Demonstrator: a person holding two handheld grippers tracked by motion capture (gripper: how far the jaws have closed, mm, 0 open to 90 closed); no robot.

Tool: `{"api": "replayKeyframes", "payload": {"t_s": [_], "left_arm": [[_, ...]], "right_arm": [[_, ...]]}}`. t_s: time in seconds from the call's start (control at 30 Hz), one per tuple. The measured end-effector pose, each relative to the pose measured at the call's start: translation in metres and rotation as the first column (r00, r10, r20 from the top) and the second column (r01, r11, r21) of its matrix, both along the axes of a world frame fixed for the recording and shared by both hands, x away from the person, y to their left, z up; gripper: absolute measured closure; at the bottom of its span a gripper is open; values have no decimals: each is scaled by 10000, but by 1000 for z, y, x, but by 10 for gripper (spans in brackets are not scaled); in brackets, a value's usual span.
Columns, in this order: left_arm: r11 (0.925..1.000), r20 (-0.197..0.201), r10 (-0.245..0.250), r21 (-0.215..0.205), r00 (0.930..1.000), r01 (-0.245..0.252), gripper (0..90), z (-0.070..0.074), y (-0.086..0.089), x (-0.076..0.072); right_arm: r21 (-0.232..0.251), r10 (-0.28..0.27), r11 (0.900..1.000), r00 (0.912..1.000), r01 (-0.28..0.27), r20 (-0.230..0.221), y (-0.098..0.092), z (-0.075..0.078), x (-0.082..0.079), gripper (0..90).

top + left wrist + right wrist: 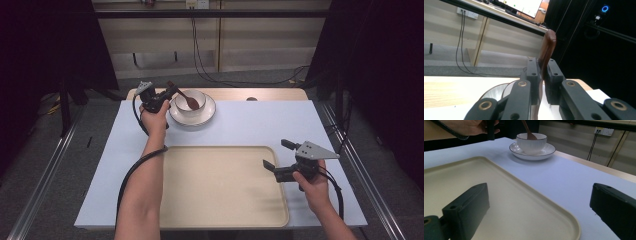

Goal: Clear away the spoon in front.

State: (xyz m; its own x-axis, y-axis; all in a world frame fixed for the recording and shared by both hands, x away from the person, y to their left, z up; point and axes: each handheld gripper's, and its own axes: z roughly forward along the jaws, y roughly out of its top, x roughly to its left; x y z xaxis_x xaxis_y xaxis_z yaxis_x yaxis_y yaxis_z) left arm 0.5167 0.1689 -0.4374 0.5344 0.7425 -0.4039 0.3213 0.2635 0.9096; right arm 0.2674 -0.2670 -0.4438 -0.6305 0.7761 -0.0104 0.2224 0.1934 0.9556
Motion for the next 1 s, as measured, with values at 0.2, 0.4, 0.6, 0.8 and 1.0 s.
{"api": "replayKeyframes", "payload": {"t_s": [0.2, 0.4, 0.6, 0.8, 1.0], "left_arm": [[10000, 17, -17, -17, 10000, 17, 839, 8, -1, -1], [9998, 301, -172, 55, 9994, 170, 840, 24, 2, -3], [9996, 505, -285, -21, 9983, 287, 840, 39, 4, -6], [9987, 581, -505, -16, 9970, 507, 840, 53, 7, -12], [9971, 478, -752, -31, 9960, 755, 840, 62, 12, -17]], "right_arm": [[-5, -10, 10000, 10000, 10, 20, 0, 0, 0, 22], [29, 34, 10000, 10000, -34, 13, 0, 0, 0, 22], [96, 44, 9999, 10000, -44, 24, 0, 0, 0, 22], [65, 42, 10000, 10000, -42, 28, 0, 0, 0, 22], [136, 65, 9999, 10000, -66, 27, 1, 0, 0, 22]]}}
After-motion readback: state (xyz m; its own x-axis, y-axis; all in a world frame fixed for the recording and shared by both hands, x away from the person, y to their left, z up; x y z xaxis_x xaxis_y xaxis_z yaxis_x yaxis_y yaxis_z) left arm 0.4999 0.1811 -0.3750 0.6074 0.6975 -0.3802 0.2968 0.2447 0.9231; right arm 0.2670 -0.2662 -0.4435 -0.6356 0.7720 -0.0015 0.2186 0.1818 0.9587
